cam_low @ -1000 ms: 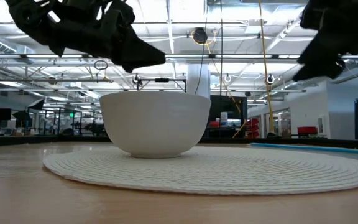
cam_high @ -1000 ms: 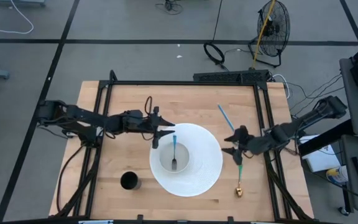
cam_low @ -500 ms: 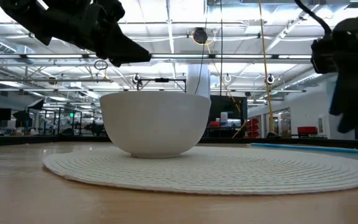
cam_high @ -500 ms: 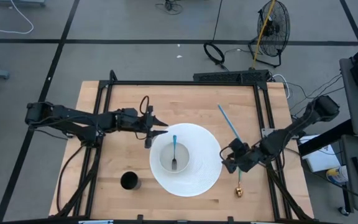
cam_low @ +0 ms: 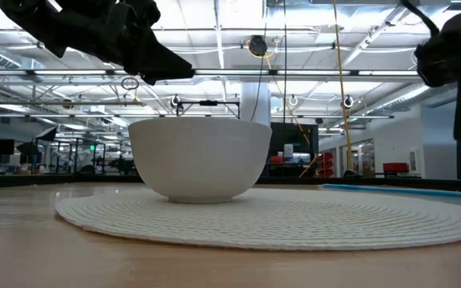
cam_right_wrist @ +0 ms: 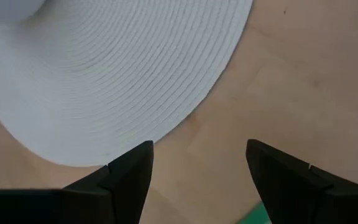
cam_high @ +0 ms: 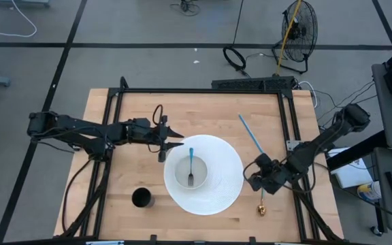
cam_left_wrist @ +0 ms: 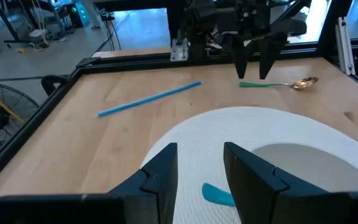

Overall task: Pick & Place Utensil
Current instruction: Put the green spoon into the white bowl to the left of the blue fork

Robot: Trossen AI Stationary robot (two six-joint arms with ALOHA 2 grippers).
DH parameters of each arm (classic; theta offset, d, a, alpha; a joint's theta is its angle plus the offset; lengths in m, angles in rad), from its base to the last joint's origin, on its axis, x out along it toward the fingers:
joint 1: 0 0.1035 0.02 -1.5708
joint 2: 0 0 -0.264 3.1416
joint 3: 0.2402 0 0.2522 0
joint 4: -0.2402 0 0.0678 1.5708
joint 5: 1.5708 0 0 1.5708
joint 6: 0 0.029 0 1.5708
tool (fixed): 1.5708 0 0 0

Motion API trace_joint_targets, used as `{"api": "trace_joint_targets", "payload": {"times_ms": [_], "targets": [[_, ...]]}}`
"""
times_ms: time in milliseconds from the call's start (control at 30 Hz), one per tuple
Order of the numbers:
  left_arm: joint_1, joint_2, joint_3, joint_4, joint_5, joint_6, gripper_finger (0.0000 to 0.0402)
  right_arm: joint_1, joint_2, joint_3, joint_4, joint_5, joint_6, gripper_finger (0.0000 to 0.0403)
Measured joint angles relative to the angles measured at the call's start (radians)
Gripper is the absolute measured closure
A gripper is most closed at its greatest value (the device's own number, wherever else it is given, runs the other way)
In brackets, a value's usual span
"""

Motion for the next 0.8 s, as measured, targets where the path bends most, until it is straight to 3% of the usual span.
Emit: {"api": "trace_joint_targets", "payload": {"times_ms": [167, 400, 600, 800], "targets": [[0.000, 0.000, 0.000, 0.000, -0.007, 0.000, 0.0266, 0.038, 0.009, 0.016, -0.020, -0.039, 0.108, 0.0152], [0.005, 0.000, 0.000, 0.000, -0.027, 0.003, 0.0266, 0.101, 0.119, 0.021, -0.035, -0.197, 0.291, 0.0152], [0.031, 0.000, 0.000, 0.000, -0.027, 0.001, 0.0266, 0.129, 0.188, 0.075, -0.059, -0.210, 0.352, 0.0152], [0.038, 0.000, 0.000, 0.000, -0.027, -0.013, 0.0266, 0.130, 0.268, 0.094, -0.071, -0.338, 0.430, 0.0152]]}}
